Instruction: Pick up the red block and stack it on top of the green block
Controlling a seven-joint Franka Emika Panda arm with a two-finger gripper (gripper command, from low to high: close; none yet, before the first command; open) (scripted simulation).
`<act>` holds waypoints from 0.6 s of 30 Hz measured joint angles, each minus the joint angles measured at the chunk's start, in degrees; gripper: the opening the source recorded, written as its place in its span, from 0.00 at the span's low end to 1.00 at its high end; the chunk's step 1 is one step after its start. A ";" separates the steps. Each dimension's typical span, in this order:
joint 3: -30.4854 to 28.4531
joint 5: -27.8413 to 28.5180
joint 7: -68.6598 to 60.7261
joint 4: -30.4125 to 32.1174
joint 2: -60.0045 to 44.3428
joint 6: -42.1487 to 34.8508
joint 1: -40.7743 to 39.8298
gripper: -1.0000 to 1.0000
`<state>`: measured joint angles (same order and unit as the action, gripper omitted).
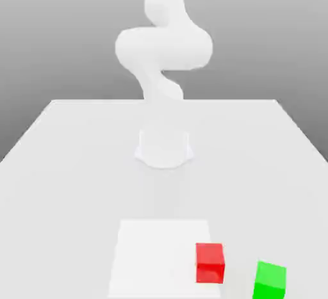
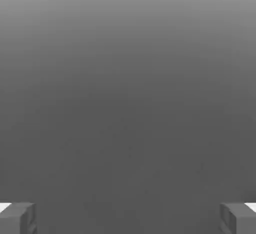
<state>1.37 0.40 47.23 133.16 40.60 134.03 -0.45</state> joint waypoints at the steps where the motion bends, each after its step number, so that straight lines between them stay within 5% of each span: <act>1: 0.57 0.22 0.64 0.59 -2.26 0.96 -0.16 0.50; 18: 7.10 3.87 10.88 9.94 -37.76 16.09 -0.12 0.50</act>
<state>8.47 4.27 58.11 143.10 2.84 150.12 -0.57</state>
